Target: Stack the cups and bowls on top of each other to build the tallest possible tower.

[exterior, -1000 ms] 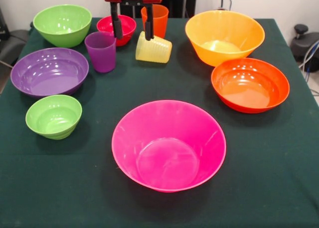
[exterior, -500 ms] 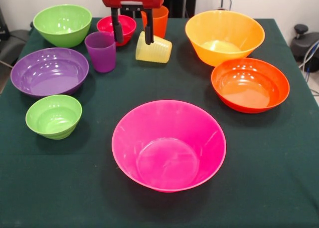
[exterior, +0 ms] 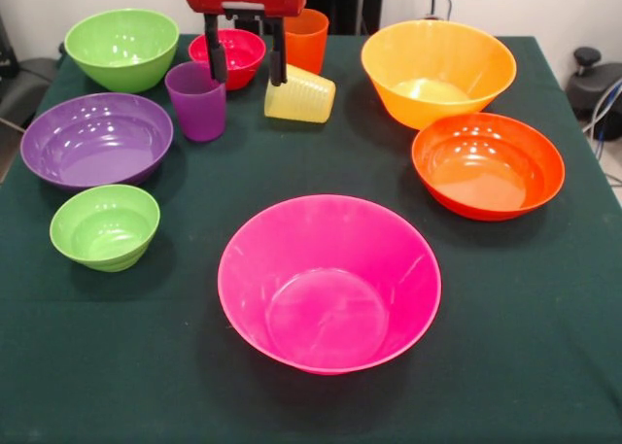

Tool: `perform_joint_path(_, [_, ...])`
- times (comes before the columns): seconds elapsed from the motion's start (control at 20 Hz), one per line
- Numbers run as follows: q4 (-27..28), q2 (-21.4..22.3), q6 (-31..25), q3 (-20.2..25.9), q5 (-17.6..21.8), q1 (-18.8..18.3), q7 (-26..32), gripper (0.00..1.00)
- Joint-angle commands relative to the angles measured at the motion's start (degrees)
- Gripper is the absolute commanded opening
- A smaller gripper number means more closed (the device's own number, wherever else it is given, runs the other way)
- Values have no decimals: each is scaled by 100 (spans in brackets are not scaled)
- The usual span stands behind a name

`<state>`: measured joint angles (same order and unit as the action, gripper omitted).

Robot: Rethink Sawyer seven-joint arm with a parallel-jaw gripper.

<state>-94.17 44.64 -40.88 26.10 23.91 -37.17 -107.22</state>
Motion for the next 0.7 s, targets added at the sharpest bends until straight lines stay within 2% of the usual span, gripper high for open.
perform_joint_path(0.05, [-373, 40, 184, -120, -102, 14, -325, 100])
perform_joint_path(0.2, [-400, 114, 122, -144, -111, -15, -264, 100])
perform_joint_path(0.5, [-126, -359, 440, -271, 130, 48, -304, 100])
perform_joint_path(0.7, [-92, -467, 596, -333, 232, 48, -278, 100])
